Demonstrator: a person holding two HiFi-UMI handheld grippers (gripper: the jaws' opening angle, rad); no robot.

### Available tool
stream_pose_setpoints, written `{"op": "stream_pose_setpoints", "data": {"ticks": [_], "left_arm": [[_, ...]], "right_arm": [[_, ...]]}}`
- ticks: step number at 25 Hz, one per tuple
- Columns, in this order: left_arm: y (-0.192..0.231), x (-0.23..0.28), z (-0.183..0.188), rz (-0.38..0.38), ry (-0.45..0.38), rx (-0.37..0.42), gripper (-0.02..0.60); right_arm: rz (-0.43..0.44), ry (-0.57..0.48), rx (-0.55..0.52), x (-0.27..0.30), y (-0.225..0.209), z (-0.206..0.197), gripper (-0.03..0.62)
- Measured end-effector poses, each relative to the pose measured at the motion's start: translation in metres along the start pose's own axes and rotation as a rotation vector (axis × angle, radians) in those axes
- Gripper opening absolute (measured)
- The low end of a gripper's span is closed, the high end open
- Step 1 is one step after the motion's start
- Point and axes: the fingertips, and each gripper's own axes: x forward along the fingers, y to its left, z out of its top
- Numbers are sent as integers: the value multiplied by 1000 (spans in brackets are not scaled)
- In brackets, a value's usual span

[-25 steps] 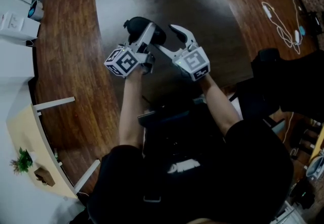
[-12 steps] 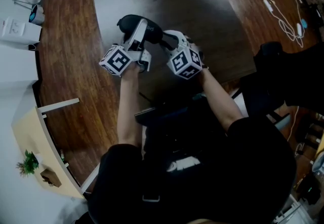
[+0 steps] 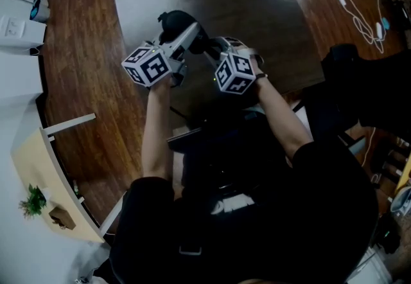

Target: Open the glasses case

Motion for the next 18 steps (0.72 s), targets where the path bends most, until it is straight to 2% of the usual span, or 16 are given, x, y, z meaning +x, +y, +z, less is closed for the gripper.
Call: {"op": "stream_pose_setpoints", "data": {"ticks": [5, 10, 14, 18], "left_arm": [[-14, 9, 1, -47, 82, 51, 255], [-23, 24, 5, -45, 95, 49, 255], [-28, 29, 7, -31, 117, 49, 255], [-41, 44, 5, -44, 143, 60, 253]], "right_arm": [[0, -1, -17, -7, -5, 0, 25], [8, -7, -33, -18, -18, -8, 11], [2, 16, -126, -24, -26, -10, 11], [-1, 8, -126, -38, -42, -22, 11]]}}
